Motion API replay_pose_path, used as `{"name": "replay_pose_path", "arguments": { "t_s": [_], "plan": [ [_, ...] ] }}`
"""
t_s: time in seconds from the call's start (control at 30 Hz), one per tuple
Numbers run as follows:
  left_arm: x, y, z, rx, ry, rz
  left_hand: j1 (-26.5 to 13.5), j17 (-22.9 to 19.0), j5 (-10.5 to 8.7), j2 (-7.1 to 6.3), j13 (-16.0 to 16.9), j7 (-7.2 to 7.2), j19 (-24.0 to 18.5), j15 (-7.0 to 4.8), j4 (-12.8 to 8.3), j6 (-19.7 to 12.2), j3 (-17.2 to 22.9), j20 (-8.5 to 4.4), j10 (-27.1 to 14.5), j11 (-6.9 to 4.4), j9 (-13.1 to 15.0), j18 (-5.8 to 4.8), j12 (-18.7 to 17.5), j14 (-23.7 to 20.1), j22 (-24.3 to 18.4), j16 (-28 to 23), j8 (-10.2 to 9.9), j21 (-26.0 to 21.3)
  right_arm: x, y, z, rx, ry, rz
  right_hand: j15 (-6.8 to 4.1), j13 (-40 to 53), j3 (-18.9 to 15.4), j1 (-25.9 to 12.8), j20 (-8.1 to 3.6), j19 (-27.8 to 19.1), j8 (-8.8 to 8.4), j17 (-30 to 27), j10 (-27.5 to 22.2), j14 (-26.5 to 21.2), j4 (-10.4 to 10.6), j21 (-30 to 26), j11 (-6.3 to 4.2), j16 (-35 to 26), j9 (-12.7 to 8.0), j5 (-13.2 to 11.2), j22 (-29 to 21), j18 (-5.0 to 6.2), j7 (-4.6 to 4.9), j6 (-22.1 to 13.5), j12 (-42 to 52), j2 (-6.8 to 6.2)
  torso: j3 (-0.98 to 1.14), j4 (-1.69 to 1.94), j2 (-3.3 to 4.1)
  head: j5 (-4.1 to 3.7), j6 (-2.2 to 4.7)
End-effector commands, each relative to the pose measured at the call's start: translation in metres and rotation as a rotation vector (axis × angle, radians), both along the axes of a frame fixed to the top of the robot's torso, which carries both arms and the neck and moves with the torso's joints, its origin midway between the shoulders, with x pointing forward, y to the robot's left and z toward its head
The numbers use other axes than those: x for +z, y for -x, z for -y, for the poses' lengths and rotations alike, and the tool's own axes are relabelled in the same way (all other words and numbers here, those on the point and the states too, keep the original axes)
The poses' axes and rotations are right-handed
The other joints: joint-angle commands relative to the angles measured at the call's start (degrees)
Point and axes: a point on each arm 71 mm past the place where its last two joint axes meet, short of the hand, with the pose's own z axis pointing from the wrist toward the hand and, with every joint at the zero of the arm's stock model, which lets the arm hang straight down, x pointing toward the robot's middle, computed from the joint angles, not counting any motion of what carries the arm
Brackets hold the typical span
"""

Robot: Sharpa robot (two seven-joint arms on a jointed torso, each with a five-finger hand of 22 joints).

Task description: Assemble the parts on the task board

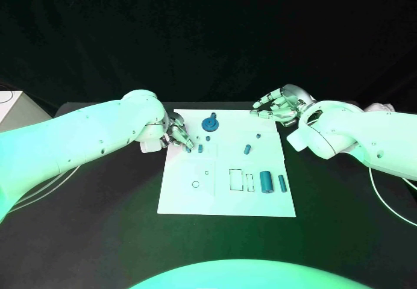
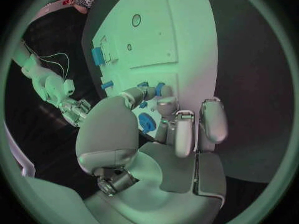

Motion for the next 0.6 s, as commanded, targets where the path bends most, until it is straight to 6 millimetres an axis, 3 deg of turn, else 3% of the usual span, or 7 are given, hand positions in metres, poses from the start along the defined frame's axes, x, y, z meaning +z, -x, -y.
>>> {"name": "replay_pose_path", "arguments": {
  "t_s": [0.03,0.2,0.4,0.5,0.6],
  "plan": [
    [-0.0095,0.0028,-0.0012,0.002,-0.027,-0.008,-0.90,13.91,-0.40,-0.04,-0.19,-0.77,-0.33,0.16,-5.11,-0.91,4.24,-0.08,-1.36,-0.85,-0.09,-0.60,-0.25,5.68,-0.16,-0.33,-0.01,-0.31,-0.0002,0.0007,-0.0017,0.021,0.002,-0.001,0.23,8.76,-0.05,-0.50,0.17,4.61,0.07,11.79,0.06,5.16,0.05,-0.25,0.01,-0.33,-0.06,0.30,13.08,0.39,0.02,0.36,-0.11,0.14,-0.03,0.03,-0.01,-0.03,0.07],
    [-0.0089,0.0020,-0.0025,0.011,-0.024,0.005,-3.73,13.61,-0.97,-0.44,0.04,-0.88,-0.26,0.08,0.39,0.02,-3.27,-0.22,-1.65,-0.95,-1.23,-0.59,0.09,5.57,-0.50,-0.48,-0.91,-0.81,-0.0002,0.0008,-0.0018,0.021,0.002,-0.001,0.23,8.76,-0.05,-0.50,0.17,4.61,0.07,11.79,0.06,5.16,0.05,-0.25,0.01,-0.33,-0.06,0.30,13.08,0.39,0.02,0.36,-0.11,0.14,-0.04,0.00,0.00,-0.01,0.08],
    [-0.0086,0.0013,-0.0044,0.021,-0.021,0.015,-3.71,13.64,-1.47,-0.69,0.37,-0.88,-0.17,0.06,2.72,0.40,-6.62,-0.26,-1.70,-0.95,-1.70,-0.59,0.34,5.58,-0.60,-0.47,-1.27,-0.98,-0.0002,0.0009,-0.0016,0.021,0.002,-0.001,0.23,8.76,-0.05,-0.50,0.17,4.61,0.07,11.79,0.06,5.16,0.05,-0.25,0.01,-0.33,-0.06,0.30,13.08,0.39,0.02,0.36,-0.11,0.14,-0.03,0.01,0.03,-0.05,0.10],
    [-0.0085,0.0009,-0.0054,0.024,-0.020,0.019,-3.14,13.64,-3.22,-0.65,0.57,-0.93,-0.16,0.04,3.83,0.56,-8.15,-0.28,-1.66,-0.99,-1.92,-0.57,0.50,5.59,-0.68,-0.47,-1.41,-1.09,-0.0002,0.0008,-0.0015,0.021,0.002,-0.001,0.23,8.76,-0.05,-0.50,0.17,4.61,0.07,11.79,0.06,5.16,0.05,-0.25,0.01,-0.33,-0.06,0.30,13.08,0.39,0.02,0.36,-0.11,0.14,-0.02,0.01,0.05,-0.05,0.07],
    [-0.0084,0.0006,-0.0066,0.030,-0.019,0.023,-2.31,13.67,-6.95,-0.67,0.66,-0.90,-0.04,0.06,5.45,0.70,-9.82,-0.27,-1.72,-0.95,-2.22,-0.59,0.56,5.59,-0.62,-0.47,-1.62,-1.13,-0.0003,0.0008,-0.0013,0.021,0.002,-0.001,0.23,8.76,-0.05,-0.50,0.17,4.61,0.07,11.79,0.06,5.16,0.05,-0.25,0.01,-0.33,-0.06,0.30,13.08,0.39,0.02,0.36,-0.11,0.14,-0.02,-0.03,0.02,-0.04,0.15]
  ]
}}
